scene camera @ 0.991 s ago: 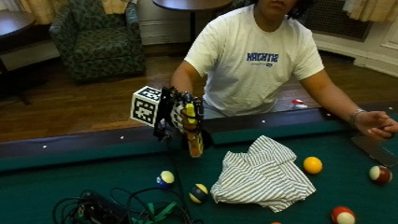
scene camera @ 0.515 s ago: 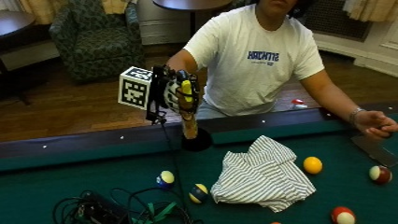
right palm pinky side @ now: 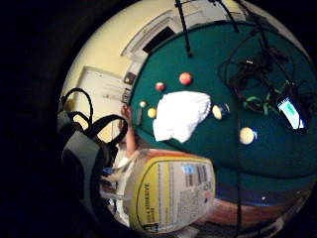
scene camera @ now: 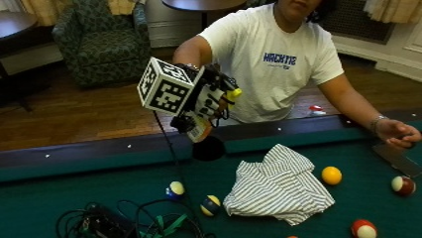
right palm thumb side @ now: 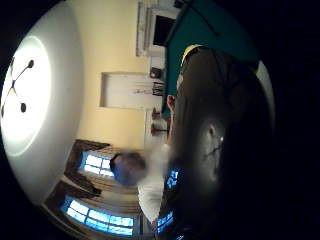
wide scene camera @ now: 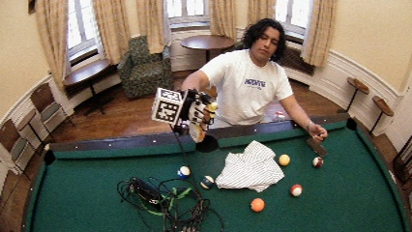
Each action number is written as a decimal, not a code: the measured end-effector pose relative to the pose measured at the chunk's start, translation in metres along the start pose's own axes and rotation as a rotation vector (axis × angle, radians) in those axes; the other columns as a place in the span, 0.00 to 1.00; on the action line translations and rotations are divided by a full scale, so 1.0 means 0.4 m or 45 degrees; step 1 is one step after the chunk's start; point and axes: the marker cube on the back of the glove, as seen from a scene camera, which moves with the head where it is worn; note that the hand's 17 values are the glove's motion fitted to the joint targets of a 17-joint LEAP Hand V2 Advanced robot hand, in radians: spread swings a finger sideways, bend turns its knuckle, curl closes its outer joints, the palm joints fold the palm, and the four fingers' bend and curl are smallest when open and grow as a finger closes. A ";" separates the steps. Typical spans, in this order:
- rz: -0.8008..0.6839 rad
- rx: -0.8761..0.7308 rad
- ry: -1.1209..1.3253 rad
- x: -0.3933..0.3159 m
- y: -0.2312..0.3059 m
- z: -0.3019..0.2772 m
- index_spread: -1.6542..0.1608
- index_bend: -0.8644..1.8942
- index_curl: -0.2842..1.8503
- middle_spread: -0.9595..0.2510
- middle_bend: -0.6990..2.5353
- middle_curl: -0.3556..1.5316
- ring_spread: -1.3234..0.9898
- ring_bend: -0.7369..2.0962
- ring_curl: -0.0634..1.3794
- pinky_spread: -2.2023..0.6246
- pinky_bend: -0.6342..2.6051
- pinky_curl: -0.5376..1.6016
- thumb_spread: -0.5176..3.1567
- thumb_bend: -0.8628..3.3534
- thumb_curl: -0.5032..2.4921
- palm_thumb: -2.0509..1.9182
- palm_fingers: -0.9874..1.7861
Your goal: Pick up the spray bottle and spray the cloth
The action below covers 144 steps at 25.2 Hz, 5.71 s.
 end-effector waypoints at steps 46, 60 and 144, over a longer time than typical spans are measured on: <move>0.892 -1.243 0.791 0.252 -0.100 0.597 0.79 0.43 0.43 0.64 0.43 0.50 0.48 0.54 0.40 0.67 0.37 0.46 0.26 0.20 0.44 0.76 0.84; 0.392 -0.905 0.525 -0.032 -0.266 0.514 0.78 0.42 0.44 0.64 0.42 0.50 0.48 0.54 0.40 0.67 0.37 0.46 0.26 0.20 0.45 0.76 0.84; -0.478 -0.058 -0.469 -0.161 -0.594 1.114 0.78 0.43 0.45 0.64 0.43 0.51 0.48 0.55 0.40 0.67 0.37 0.46 0.26 0.20 0.46 0.76 0.85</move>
